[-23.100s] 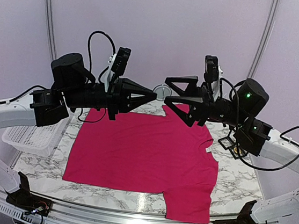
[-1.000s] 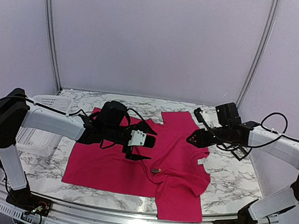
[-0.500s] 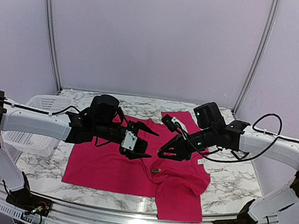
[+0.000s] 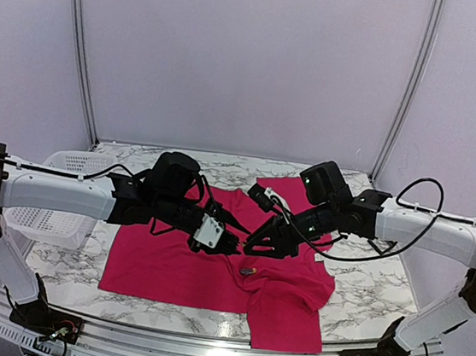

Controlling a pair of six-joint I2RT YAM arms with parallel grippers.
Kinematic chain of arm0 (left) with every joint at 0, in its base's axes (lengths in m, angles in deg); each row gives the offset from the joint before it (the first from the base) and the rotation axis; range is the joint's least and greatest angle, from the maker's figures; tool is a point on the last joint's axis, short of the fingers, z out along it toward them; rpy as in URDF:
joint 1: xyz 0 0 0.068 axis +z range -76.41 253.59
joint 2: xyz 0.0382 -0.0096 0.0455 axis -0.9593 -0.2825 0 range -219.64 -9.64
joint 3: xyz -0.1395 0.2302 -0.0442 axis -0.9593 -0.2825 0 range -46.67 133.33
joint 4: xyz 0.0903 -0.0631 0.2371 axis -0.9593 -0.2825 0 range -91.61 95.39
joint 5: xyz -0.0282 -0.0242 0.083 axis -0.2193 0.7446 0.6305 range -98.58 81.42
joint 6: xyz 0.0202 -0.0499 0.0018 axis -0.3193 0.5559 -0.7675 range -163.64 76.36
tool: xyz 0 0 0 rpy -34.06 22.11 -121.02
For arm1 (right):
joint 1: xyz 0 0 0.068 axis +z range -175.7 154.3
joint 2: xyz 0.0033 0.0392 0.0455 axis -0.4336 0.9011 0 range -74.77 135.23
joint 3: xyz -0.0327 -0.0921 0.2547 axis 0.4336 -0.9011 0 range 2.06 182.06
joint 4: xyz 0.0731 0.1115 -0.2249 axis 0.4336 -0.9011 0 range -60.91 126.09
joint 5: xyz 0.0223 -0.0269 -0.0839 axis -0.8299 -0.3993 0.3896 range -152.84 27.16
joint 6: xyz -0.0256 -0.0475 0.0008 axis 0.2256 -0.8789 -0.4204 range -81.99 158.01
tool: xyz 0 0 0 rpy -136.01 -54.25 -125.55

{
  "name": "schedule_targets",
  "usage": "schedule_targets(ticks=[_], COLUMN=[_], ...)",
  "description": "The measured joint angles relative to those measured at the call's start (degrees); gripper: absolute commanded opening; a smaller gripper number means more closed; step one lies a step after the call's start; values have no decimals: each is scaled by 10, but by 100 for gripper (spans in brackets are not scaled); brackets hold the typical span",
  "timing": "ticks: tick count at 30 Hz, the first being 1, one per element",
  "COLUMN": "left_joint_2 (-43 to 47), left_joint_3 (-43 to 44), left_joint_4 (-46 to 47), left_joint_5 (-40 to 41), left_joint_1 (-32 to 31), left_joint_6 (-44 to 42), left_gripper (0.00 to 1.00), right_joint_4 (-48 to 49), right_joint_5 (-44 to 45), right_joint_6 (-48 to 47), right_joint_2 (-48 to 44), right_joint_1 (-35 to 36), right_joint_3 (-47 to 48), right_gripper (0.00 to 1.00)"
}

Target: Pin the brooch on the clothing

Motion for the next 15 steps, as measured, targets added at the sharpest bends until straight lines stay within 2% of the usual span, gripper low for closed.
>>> schedule_targets(ticks=[7,15], left_joint_2=[0,-7], left_joint_3=[1,1], left_joint_4=[-4,-21], left_joint_5=[-2,-5], left_joint_1=[-2,-2], left_joint_6=[4,10], left_gripper=[20,9], right_joint_4=[-3,-8], right_joint_5=[-5,-5], right_joint_6=[-1,-4], right_joint_2=[11,23], right_joint_1=[6,5], right_joint_3=[9,12], right_gripper=[25,23])
